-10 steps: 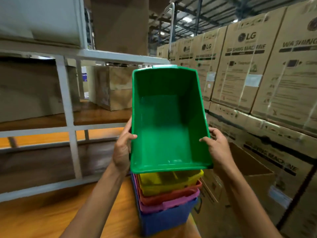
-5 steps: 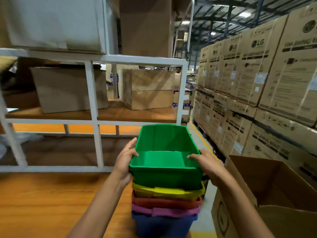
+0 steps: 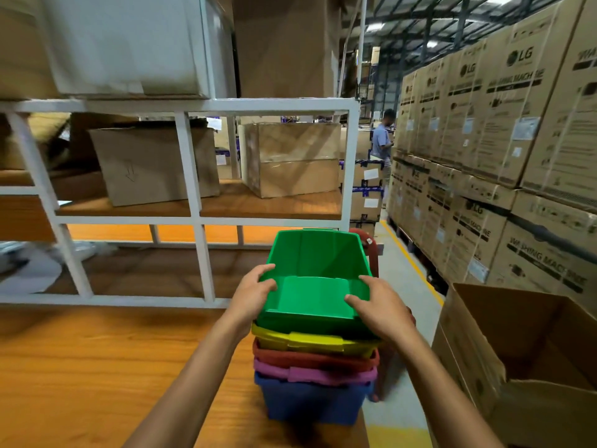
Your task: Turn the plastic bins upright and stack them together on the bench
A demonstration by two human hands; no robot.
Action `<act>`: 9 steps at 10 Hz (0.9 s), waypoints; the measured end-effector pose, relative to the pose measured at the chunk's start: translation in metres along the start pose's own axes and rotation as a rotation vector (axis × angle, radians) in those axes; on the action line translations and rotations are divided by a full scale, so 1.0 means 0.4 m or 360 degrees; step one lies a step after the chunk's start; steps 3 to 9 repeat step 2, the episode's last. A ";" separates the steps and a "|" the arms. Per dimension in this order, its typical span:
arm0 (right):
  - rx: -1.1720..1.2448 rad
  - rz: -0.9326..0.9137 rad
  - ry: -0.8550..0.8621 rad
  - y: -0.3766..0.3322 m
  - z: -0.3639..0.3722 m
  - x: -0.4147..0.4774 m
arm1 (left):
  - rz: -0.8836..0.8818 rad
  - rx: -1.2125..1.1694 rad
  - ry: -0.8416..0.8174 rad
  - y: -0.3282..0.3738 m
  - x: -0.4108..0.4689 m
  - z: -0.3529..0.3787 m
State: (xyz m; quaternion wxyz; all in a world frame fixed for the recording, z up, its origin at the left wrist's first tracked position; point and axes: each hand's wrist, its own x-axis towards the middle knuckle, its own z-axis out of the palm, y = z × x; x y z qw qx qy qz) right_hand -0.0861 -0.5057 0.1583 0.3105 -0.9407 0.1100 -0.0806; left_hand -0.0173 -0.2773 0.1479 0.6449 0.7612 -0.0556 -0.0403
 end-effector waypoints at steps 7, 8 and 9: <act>-0.0149 -0.0160 0.0154 0.002 0.019 -0.031 | 0.0264 0.0426 0.0124 -0.005 -0.022 -0.008; -0.0149 -0.0160 0.0154 0.002 0.019 -0.031 | 0.0264 0.0426 0.0124 -0.005 -0.022 -0.008; -0.0149 -0.0160 0.0154 0.002 0.019 -0.031 | 0.0264 0.0426 0.0124 -0.005 -0.022 -0.008</act>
